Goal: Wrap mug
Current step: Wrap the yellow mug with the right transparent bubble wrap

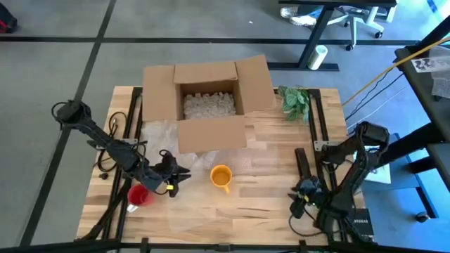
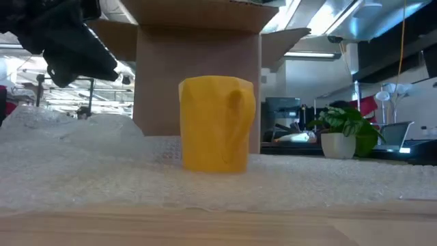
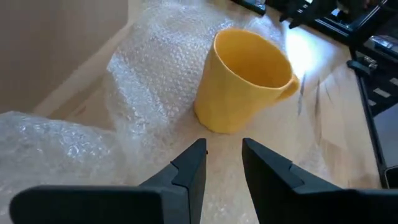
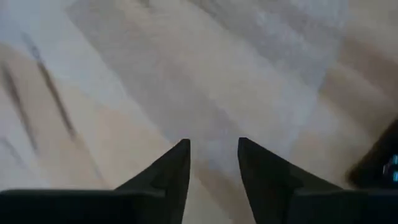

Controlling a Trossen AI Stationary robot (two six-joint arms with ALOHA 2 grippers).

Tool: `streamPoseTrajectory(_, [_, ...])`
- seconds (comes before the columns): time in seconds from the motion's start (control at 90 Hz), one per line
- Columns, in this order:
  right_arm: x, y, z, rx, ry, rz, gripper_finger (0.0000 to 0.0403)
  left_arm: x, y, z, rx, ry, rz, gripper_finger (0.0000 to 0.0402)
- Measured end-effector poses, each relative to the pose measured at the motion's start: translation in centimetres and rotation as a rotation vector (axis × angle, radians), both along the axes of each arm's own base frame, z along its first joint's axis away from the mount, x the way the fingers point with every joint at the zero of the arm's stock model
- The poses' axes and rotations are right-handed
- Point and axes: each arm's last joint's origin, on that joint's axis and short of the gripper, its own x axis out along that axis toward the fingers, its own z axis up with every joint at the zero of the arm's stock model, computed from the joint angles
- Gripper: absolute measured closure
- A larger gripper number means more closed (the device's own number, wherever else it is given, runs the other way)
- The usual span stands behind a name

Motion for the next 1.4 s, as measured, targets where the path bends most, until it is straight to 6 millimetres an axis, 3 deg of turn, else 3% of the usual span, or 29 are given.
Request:
streamPoseTrajectory(0.489, [1.6,-0.9,-4.2,-0.037,-0.105,-0.008,0.028,0.1,-0.1,0.3,-0.017,-0.027,-0.004,0.0315])
streamPoseTrajectory(0.567, [2.5,-1.0,-4.7,-0.049,-0.144,-0.007,0.0305,0.2,-0.1,0.3,-0.02,-0.031,-0.004,0.0315])
streamPoseTrajectory(0.7, [3.8,-0.9,-4.7,-0.049,-0.182,0.017,0.0388,0.2,-0.1,0.3,-0.023,-0.031,0.0,0.0315])
streamPoseTrajectory(1.089, [7.8,0.3,0.9,-0.189,-0.341,0.103,0.0402,0.2,-0.1,0.3,-0.019,-0.035,-0.004,0.0315])
streamPoseTrajectory(1.4, [14.6,-1.2,4.8,-0.273,-0.358,0.253,0.0402,0.2,-0.2,0.4,-0.011,-0.037,-0.011,0.0315])
